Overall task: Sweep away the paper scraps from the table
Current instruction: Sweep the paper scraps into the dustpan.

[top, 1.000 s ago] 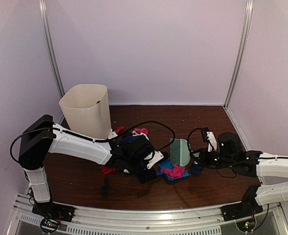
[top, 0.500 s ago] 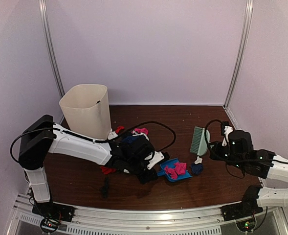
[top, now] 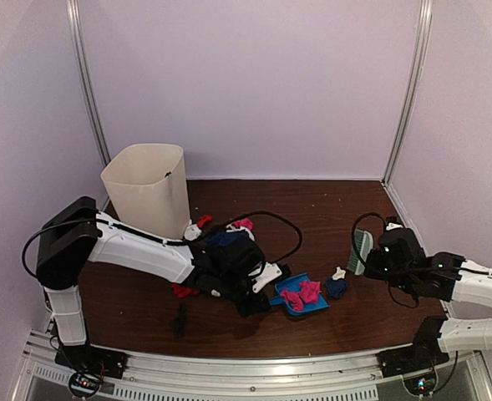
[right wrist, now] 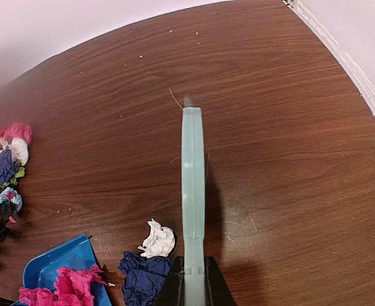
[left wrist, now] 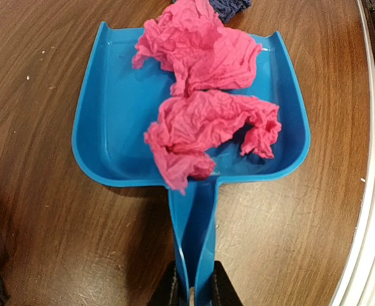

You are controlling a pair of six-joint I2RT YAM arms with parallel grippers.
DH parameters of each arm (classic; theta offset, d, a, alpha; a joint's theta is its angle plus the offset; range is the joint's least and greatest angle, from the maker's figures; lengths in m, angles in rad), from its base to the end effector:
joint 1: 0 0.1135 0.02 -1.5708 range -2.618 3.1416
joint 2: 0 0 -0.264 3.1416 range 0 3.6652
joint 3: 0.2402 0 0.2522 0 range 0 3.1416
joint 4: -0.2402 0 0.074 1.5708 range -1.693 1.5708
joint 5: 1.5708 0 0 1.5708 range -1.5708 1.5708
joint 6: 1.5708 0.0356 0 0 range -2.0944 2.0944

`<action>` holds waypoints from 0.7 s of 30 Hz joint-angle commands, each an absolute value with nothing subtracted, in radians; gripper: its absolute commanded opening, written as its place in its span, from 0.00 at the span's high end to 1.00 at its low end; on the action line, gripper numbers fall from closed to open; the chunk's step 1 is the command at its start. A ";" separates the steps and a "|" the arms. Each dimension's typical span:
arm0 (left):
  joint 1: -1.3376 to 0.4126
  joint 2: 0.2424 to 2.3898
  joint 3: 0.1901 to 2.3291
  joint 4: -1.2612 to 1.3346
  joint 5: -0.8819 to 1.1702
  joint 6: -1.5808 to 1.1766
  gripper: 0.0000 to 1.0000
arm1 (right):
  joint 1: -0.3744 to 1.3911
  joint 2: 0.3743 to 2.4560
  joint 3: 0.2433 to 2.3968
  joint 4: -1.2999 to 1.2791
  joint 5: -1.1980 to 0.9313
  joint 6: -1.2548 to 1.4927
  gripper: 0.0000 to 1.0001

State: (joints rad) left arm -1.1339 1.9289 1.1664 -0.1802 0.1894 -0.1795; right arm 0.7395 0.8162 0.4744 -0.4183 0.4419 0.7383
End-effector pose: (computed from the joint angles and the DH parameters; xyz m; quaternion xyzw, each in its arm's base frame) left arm 0.1611 -0.3609 0.1468 0.4608 0.8276 -0.2590 0.1887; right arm 0.1337 0.1013 0.2071 0.0859 0.8967 0.1102 0.4200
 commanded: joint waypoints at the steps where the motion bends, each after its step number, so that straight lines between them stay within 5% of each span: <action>1: -1.135 1.962 1.197 -0.159 0.221 -0.164 1.00 | 0.738 0.841 0.480 -0.399 0.380 0.718 1.00; 21: -1.136 2.008 1.259 -0.171 0.173 -0.184 1.00 | 0.767 0.911 0.473 -0.344 0.108 0.686 1.00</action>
State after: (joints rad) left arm -1.1343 1.9919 1.2339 -0.1829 0.1936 -0.1806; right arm 0.7582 0.9180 0.4744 -0.3546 0.1928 0.7158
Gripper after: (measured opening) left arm 0.140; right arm 0.076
